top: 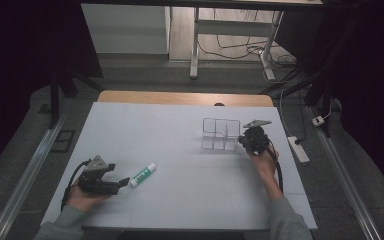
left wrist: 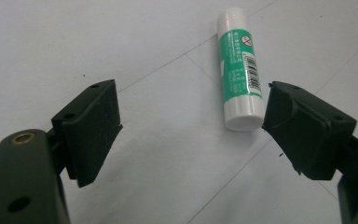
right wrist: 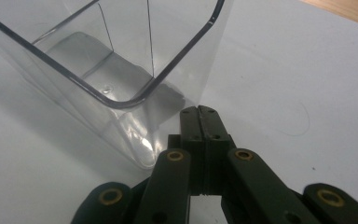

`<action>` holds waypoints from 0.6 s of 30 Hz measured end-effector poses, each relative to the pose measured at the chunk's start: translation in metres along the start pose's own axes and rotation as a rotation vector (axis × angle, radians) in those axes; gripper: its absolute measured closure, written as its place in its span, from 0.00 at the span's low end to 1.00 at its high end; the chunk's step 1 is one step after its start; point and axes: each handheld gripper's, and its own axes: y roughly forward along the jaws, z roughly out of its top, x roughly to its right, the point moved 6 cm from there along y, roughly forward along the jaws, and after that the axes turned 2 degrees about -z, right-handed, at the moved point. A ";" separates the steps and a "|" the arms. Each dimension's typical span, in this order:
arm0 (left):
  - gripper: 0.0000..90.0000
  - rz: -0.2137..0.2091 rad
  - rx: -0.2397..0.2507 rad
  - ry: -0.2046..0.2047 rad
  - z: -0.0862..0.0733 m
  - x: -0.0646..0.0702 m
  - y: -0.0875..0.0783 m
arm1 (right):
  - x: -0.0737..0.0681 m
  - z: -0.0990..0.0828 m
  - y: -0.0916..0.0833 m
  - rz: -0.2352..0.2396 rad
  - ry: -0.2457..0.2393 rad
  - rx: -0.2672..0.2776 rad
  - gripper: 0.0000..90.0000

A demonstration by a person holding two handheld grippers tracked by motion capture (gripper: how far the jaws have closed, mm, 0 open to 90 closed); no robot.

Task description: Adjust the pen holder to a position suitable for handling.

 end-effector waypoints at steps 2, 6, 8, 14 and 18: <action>0.20 0.000 0.000 0.000 0.000 0.000 0.000 | -0.002 0.001 0.001 0.004 0.000 0.001 1.00; 0.20 0.000 -0.002 0.002 0.000 0.000 0.000 | -0.006 0.003 0.002 0.009 -0.011 0.002 1.00; 0.20 0.000 -0.002 0.001 0.000 0.000 0.000 | -0.007 0.004 0.003 0.009 -0.014 0.002 1.00; 0.20 0.001 -0.008 0.004 0.000 0.001 0.002 | -0.014 0.008 0.006 0.013 -0.022 0.008 1.00; 0.21 0.002 -0.010 0.003 -0.001 0.001 0.002 | -0.018 0.010 0.008 0.019 -0.031 0.011 1.00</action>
